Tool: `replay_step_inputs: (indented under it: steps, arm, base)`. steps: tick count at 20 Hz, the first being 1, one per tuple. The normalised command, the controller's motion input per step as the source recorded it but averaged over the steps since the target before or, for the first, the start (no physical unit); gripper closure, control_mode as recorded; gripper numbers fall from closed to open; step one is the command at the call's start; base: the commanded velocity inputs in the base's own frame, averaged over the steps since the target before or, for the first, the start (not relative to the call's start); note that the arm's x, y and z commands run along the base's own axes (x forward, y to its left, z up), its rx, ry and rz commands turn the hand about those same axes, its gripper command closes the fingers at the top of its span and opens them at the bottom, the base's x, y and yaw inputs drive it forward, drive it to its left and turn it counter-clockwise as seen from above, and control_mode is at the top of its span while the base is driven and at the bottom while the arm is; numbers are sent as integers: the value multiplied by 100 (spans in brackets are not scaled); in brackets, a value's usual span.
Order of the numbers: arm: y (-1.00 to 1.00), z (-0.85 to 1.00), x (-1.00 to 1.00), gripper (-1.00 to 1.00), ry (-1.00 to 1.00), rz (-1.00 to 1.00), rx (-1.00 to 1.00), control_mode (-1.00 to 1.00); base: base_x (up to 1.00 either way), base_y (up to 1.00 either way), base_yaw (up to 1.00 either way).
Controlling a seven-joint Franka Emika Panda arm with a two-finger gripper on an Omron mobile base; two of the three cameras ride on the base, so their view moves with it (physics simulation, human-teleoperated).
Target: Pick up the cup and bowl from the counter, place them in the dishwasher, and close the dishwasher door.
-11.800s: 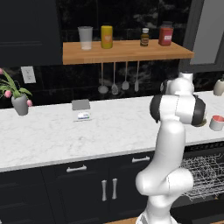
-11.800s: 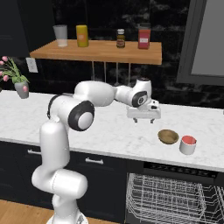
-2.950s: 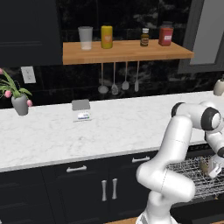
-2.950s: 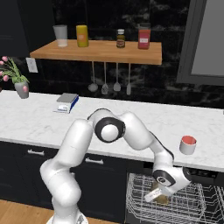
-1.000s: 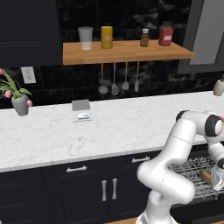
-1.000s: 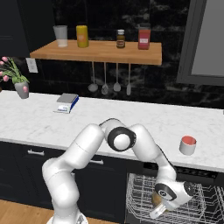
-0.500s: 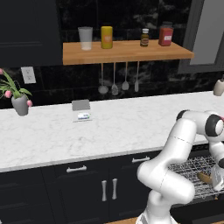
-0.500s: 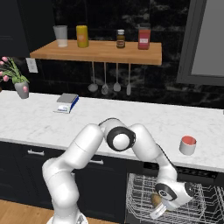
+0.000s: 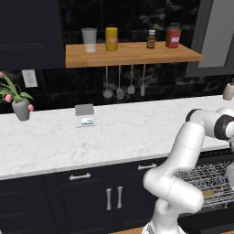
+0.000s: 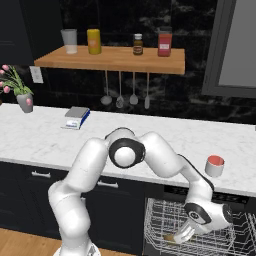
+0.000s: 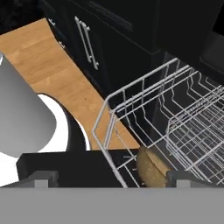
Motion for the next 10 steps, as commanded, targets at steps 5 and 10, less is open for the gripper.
replay_step_inputs:
  steps: [5, 10]
  arm:
    - [0, 100, -24, -100, -7, 0, 6, -100]
    - [0, 100, -5, -100, -10, 0, 1, -100]
  base:
    - [0, 0, 0]
    - [0, 0, 0]
